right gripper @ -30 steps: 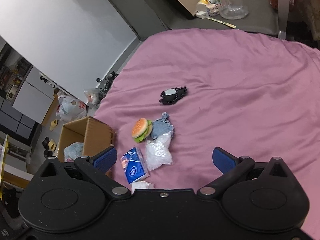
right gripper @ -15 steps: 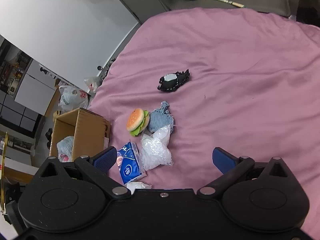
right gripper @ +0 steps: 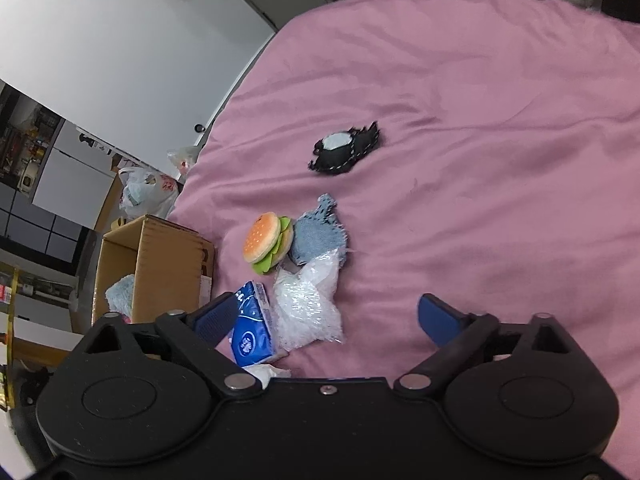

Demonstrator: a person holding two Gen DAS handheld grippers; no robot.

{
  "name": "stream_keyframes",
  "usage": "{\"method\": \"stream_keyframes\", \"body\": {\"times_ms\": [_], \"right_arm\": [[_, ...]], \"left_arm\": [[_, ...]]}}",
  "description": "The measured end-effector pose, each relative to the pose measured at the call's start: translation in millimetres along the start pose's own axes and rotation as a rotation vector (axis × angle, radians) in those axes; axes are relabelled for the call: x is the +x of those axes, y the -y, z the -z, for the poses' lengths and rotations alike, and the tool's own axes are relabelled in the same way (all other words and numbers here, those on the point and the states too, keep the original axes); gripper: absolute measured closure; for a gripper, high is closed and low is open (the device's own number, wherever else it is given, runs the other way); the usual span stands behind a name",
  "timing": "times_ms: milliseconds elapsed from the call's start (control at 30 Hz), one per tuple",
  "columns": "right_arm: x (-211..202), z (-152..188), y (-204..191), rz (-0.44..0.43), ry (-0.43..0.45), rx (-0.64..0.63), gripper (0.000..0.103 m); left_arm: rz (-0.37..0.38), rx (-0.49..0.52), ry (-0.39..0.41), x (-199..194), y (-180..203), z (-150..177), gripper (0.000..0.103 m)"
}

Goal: Organize soft objects
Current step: 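Grasp the white tissue bundle with left gripper while right grasps the bubble-wrap bag, then carry the tissue bundle with left gripper while right carries the bubble-wrap bag to the box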

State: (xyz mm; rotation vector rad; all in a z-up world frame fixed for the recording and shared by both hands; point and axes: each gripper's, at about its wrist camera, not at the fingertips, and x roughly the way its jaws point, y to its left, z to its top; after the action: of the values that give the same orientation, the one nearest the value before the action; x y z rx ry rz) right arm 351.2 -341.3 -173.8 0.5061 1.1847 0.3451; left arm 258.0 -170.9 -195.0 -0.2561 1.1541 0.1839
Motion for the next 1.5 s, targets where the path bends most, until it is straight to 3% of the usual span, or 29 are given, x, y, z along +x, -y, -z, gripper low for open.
{"method": "stream_keyframes", "body": {"times_ms": [433, 500, 533, 567, 833, 1133, 1500], "right_arm": [[32, 10, -14, 0.066, -0.011, -0.036, 0.017], [36, 12, -14, 0.075, -0.009, -0.051, 0.037], [39, 13, -14, 0.078, -0.019, -0.055, 0.057], [41, 15, -12, 0.065, -0.035, -0.052, 0.071], [11, 30, -40, 0.062, 0.037, -0.154, 0.076], [-19, 48, -53, 0.073, 0.081, -0.184, 0.076], [-56, 60, -94, 0.038, 0.193, -0.218, 0.076]], "left_arm": [[0.035, -0.038, 0.072, -45, -25, -12, 0.062], [0.043, -0.045, 0.081, -52, -29, -13, 0.062], [0.047, -0.044, 0.088, -56, -31, -13, 0.062], [0.05, -0.046, 0.095, -60, -32, -13, 0.062], [0.067, -0.1, 0.162, -99, -65, -13, 0.061], [0.072, -0.163, 0.24, -138, -111, -15, 0.062], [0.069, -0.209, 0.283, -156, -157, -16, 0.062]]}}
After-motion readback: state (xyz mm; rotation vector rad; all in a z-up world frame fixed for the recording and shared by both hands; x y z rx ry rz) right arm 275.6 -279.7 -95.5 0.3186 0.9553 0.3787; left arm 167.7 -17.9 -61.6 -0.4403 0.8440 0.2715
